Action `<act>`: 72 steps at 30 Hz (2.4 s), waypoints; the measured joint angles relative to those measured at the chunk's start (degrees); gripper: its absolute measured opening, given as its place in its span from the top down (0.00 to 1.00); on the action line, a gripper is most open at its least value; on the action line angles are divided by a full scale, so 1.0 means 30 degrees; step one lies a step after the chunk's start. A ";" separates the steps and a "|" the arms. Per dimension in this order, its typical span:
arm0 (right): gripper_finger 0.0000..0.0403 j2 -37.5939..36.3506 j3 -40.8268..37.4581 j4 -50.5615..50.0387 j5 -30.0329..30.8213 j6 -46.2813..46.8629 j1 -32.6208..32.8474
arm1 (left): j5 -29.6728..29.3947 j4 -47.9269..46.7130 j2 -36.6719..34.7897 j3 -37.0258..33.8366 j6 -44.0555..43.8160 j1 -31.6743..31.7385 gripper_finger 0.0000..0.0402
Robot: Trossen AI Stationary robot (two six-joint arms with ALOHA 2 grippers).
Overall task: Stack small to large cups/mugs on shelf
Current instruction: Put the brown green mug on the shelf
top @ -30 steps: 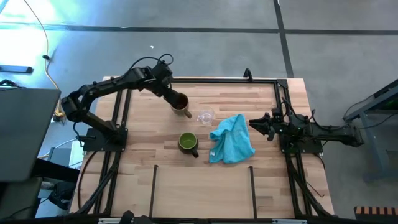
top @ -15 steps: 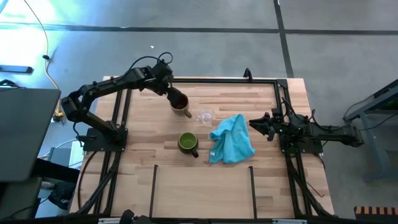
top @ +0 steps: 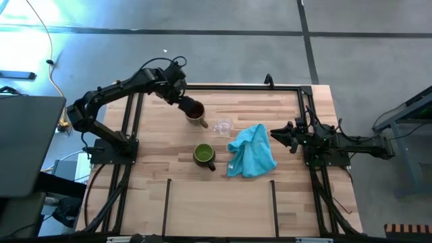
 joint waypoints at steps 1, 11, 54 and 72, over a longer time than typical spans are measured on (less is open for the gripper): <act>0.65 0.0003 0.0000 0.0000 0.0023 -0.0086 0.0002 | -0.0337 -0.0249 0.0086 0.0481 0.0050 0.0000 0.41; 0.65 0.0004 0.0000 0.0000 0.0026 0.0018 0.0005 | -0.0653 -0.5392 0.4330 0.6409 0.2293 0.0000 0.41; 0.65 0.0007 0.0000 -0.0022 -0.0244 0.0360 0.0013 | -0.0722 -0.6246 0.7786 0.7093 0.2157 0.0000 0.57; 0.65 0.0007 0.0000 -0.0022 -0.0251 0.0505 0.0013 | 0.0851 -1.0376 0.7684 0.8390 0.5222 -0.0457 0.57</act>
